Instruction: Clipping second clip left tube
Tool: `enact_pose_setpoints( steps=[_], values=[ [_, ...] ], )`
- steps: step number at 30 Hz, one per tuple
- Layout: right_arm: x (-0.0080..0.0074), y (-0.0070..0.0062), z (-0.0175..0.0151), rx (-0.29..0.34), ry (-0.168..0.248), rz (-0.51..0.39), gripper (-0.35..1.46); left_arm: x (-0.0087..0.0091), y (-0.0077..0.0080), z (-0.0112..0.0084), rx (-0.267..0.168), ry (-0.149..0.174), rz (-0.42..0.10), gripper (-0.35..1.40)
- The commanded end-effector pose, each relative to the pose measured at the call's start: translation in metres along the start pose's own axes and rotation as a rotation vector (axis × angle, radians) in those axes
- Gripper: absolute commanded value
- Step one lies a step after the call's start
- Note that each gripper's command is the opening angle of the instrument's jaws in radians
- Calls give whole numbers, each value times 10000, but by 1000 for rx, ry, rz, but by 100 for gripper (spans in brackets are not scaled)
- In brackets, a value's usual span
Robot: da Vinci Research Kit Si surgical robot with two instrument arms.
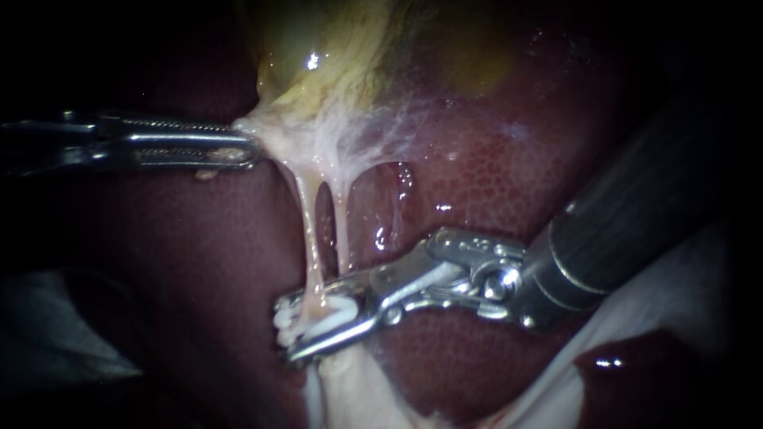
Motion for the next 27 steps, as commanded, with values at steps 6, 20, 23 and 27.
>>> enact_pose_setpoints(
  steps=[6,20,23,27],
  values=[
    [1,0,-1,1,1,6,15,0,0,0,1,1,0,-35],
    [0,-1,-7,5,0,12,-35,1,0,-1,4,1,-1,-35],
    [0,0,-10,0,4,24,-35,1,0,-1,4,1,-1,-35],
    [0,1,-14,-22,15,37,-35,1,0,-1,8,2,-1,-35]
  ],
)
